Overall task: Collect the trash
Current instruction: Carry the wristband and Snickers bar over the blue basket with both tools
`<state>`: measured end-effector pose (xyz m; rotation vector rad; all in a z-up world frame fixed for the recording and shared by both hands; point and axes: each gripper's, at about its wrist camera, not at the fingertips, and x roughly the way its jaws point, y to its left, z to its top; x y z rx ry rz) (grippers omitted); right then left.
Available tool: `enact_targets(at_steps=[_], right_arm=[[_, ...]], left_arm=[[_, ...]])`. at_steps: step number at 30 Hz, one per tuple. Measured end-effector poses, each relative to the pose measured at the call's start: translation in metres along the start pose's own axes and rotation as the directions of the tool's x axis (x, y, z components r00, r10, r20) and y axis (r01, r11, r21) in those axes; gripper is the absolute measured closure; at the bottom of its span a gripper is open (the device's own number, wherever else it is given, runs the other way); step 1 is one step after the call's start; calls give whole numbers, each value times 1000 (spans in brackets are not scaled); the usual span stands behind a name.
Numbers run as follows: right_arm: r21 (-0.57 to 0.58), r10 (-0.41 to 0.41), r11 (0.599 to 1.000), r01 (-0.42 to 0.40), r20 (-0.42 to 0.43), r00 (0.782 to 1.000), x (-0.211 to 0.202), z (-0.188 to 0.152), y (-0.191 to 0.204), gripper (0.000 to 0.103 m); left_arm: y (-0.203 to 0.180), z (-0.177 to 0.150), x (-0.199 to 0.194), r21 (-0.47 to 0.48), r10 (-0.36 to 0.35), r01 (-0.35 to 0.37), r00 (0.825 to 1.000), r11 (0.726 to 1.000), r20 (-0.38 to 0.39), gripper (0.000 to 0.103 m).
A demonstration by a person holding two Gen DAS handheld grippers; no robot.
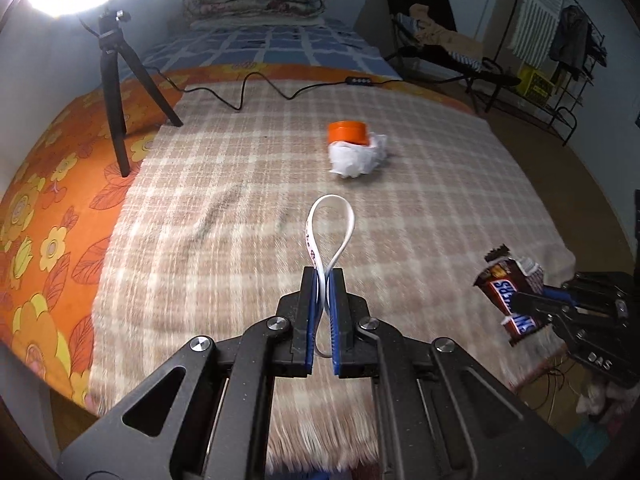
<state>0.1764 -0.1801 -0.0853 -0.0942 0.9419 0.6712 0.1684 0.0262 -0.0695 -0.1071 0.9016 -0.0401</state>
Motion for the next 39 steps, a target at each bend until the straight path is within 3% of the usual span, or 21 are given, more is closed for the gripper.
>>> enact_targets(at_steps=[5,16,27,39], right_arm=[[15,8,1000,-8,8,1000,-19,-19,4,98],[-15,41,999,-41,6,999,-48,-67,42,98],[-35,72,997,-74,-44,996,-50,-112,70,98],[-37,95,994,-101,-137,986,-26,-149,89,98]], left_arm=[[-9,-16,-32,16,-23,23,999,1000,23,99],[-33,-76,-71,55,-61,61,998,997,-1,99],[-36,-147,-68,24,-70,72,994,997,-83,99],[-41,-209,-53,5,-66,68,983,998,-170,99]])
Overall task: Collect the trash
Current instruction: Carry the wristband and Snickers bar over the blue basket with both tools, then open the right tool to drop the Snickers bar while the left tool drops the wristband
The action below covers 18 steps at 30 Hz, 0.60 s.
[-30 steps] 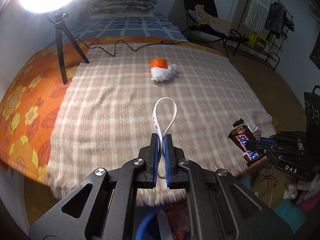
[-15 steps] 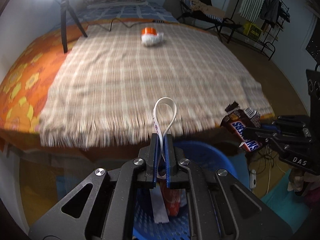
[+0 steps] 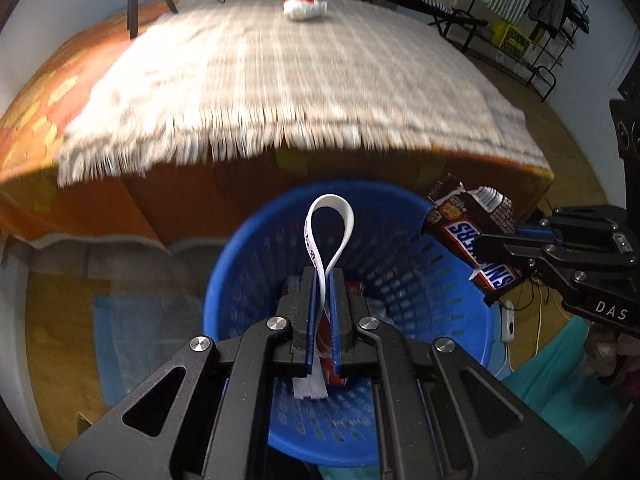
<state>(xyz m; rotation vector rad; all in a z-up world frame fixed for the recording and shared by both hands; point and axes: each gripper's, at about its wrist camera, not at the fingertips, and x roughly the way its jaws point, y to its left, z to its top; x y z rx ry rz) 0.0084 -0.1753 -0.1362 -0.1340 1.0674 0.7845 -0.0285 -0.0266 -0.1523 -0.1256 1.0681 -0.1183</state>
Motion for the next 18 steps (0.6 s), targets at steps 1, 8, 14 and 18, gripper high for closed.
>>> enact_targets(at_steps=[1,8,14,18], right_arm=[[0,1,1000,-1,-6,1000,2,-2,1,98],[10,3,1000,-3,-33,999,11,-13,3,98],[17,1,1000,-1,-43,999,15,-17,4,98],[22,0,1000,1,-50,999,18,-18,4,98]], left_arm=[[0,-5,3,-5,-2,2,1000,1000,-13,99],[1,-23,15,-14,3,-4,998,1000,-65,99],[9,-30,18,-42,5,-8,997,999,-72,99],[11,-31,21,-50,3,-7,997,999,-80,99]])
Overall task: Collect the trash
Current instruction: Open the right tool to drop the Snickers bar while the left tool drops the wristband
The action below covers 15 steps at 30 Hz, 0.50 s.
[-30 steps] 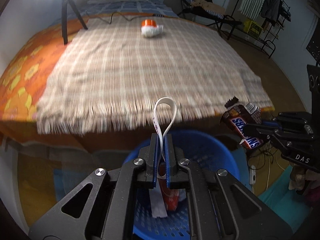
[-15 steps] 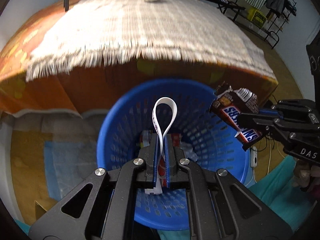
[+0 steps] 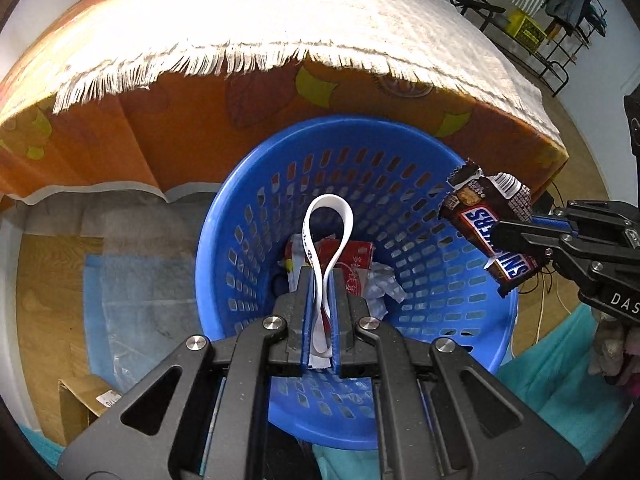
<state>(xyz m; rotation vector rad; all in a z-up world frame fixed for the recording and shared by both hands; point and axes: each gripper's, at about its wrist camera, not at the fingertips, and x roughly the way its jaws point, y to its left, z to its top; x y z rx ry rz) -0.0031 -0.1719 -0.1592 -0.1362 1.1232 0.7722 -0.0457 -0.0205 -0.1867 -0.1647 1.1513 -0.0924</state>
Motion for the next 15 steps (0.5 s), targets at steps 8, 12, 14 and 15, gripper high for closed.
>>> enact_targets(at_steps=[8,12,14,15], right_arm=[[6,-8,1000,8,-25,1000,9,0,-2,92],[4,-18,1000,18,-27,999,10,-3,-1,57],[-2,-24,1000,24,-27,999,10,-2,0,56],[-6,-30,1000,30,-28,999,10,-2,0,56]], left_arm=[[-2,1,2,6,16,-16,1000,1000,0,94],[0,0,3,2,22,-22,1000,1000,5,70],[0,1,3,1,32,-32,999,999,10,65],[1,1,2,-1,36,-36,999,999,12,63]])
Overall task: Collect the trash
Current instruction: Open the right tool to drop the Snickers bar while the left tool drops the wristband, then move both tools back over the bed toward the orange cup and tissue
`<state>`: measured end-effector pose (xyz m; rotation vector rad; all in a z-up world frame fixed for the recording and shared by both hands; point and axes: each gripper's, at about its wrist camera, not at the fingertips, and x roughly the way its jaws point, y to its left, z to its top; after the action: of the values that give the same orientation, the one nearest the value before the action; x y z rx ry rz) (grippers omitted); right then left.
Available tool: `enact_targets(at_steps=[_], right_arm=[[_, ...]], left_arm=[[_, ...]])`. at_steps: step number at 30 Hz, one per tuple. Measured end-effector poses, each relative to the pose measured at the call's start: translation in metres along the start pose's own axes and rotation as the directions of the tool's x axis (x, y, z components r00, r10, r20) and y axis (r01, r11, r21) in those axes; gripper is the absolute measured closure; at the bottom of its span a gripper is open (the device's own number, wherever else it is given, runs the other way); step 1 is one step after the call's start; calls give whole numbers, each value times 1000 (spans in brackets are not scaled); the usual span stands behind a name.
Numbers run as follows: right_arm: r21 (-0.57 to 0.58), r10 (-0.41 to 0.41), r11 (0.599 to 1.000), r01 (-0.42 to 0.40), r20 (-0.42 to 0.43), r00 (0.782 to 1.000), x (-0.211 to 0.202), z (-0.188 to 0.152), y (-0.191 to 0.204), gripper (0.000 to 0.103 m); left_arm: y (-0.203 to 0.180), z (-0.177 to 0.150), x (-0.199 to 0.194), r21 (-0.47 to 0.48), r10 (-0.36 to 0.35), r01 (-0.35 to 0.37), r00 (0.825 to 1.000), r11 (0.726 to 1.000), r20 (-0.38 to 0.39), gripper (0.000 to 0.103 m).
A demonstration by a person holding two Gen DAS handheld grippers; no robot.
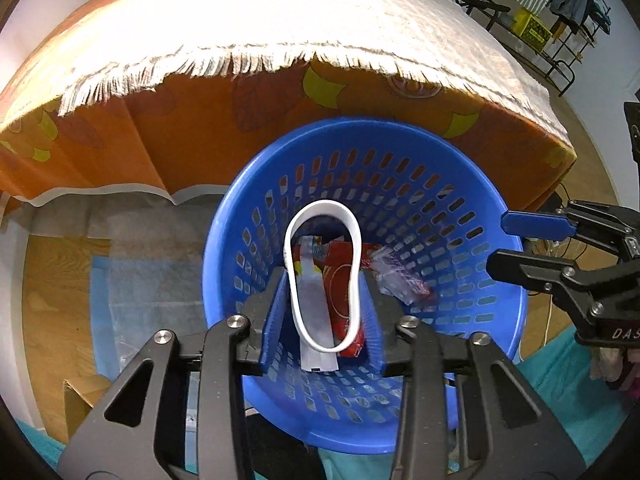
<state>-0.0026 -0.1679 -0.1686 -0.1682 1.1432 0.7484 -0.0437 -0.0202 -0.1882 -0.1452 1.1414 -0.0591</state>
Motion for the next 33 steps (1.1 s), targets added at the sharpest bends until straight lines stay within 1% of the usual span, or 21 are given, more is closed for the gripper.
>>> enact_targets(at_steps=[1,4,7,11,16,20,25,33], right_arm=[[-1,-5,1000,5,-1,1000,0,0,0,56],[4,-11,1000,11,-9,1000,2,0,-1,55],[9,-21,1000,21,-17,1000,3,0,-2,52],[17,-33,999,34,-16,999,3,1,-3,44],[29,-50,998,50,-18,999,0,0,-6,43],[41,-63,997,64,-25,998,-1,-1,-9,42],[54,-79,995,80,-23,997,-2,0,-10,39],[70,-116,991,117,-17,993,-5,3,-13,38]], left_arm=[[0,0,0,-2,3,-3,1000,1000,1,59],[2,0,0,-3,10,-10,1000,1000,1,58],[3,0,0,1,22,-22,1000,1000,6,42],[4,1,-2,1,30,-30,999,1000,17,41],[4,2,-1,0,36,-36,999,999,13,41],[3,3,-1,2,43,-43,999,999,17,35],[5,3,-1,-5,49,-49,999,999,21,35],[6,5,-1,-14,51,-50,998,999,23,35]])
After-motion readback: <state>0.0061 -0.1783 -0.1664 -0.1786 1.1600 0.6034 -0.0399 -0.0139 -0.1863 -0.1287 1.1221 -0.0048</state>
